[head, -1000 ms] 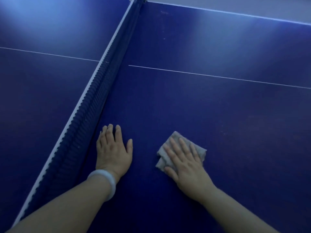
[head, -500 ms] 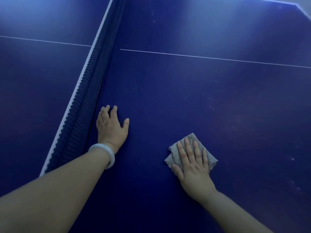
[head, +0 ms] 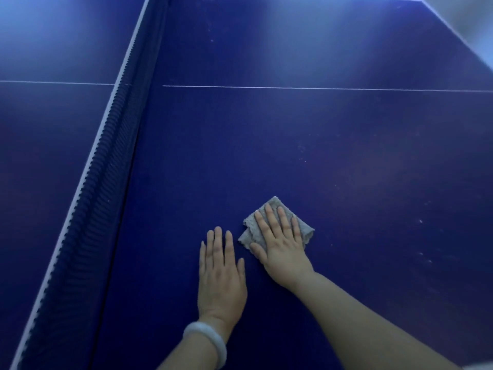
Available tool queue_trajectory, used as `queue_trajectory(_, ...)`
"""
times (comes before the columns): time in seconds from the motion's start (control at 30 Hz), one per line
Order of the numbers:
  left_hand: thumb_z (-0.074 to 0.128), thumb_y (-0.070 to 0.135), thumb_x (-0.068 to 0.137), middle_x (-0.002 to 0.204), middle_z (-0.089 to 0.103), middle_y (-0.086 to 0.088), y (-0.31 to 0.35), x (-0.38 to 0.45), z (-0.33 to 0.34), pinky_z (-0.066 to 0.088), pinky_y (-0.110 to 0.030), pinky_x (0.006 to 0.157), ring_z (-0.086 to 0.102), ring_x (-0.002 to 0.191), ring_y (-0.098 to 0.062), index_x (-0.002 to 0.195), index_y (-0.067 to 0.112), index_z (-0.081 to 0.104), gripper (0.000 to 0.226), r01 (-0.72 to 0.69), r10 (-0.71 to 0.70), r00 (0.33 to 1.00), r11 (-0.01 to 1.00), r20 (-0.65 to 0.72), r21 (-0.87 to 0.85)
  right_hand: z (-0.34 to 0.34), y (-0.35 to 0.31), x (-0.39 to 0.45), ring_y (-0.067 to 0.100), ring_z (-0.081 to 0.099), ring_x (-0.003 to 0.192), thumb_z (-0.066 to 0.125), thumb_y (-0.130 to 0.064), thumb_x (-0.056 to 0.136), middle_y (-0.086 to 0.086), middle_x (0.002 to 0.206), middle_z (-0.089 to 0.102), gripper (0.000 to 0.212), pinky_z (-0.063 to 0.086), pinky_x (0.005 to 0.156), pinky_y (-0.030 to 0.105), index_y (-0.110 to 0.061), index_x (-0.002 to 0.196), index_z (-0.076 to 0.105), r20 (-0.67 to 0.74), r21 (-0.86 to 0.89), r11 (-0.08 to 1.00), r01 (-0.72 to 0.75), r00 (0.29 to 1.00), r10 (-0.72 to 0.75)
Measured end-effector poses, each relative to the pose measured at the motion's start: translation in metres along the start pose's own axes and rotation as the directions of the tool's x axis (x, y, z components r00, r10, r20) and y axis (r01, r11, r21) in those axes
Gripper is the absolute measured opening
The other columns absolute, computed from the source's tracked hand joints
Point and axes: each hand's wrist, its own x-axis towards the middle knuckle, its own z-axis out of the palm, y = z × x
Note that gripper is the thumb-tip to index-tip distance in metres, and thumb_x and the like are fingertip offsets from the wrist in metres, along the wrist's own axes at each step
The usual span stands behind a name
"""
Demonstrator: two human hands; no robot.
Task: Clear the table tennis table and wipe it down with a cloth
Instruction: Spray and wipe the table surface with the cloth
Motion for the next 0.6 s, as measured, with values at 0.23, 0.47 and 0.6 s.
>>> queue_trajectory(0.23, 0.006, 0.046, 0.097, 0.160, 0.013, -0.018, 0.007, -0.001, 0.000, 0.009, -0.047, 0.122, 0.005, 0.150, -0.030, 0.152, 0.003, 0.019, 0.071, 0.008, -0.017, 0.998, 0.986, 0.053, 0.167, -0.002, 0.101, -0.067, 0.014, -0.028, 0.145, 0.004, -0.064, 0.094, -0.008, 0.160, -0.024, 0.065, -0.016, 0.119, 0.042, -0.037, 0.152, -0.013, -0.046, 0.023, 0.955, -0.295, 0.954, 0.295)
queue_trajectory(0.47, -0.003, 0.043, 0.095, 0.161, 0.004, -0.017, 0.007, -0.001, 0.003, 0.007, -0.048, 0.122, -0.002, 0.150, -0.029, 0.153, 0.004, 0.010, 0.070, 0.008, -0.023, 0.997, 0.980, 0.074, 0.201, 0.010, 0.022, -0.052, 0.033, -0.016, 0.149, 0.019, -0.048, 0.102, 0.011, 0.162, -0.014, 0.066, -0.007, 0.118, 0.056, -0.019, 0.156, -0.005, -0.144, 0.095, 0.828, -0.552, 0.816, 0.560)
queue_trajectory(0.6, 0.001, 0.043, 0.097, 0.161, 0.005, -0.017, 0.005, 0.000, 0.004, 0.008, -0.047, 0.122, -0.001, 0.150, -0.029, 0.152, 0.004, 0.010, 0.068, 0.011, -0.023, 0.998, 0.980, 0.058, 0.200, 0.031, 0.000, -0.117, 0.024, 0.000, 0.151, 0.029, -0.047, 0.098, 0.003, 0.165, 0.002, 0.065, 0.006, 0.119, 0.052, -0.023, 0.157, 0.011, -0.101, 0.006, 0.999, -0.035, 0.994, 0.036)
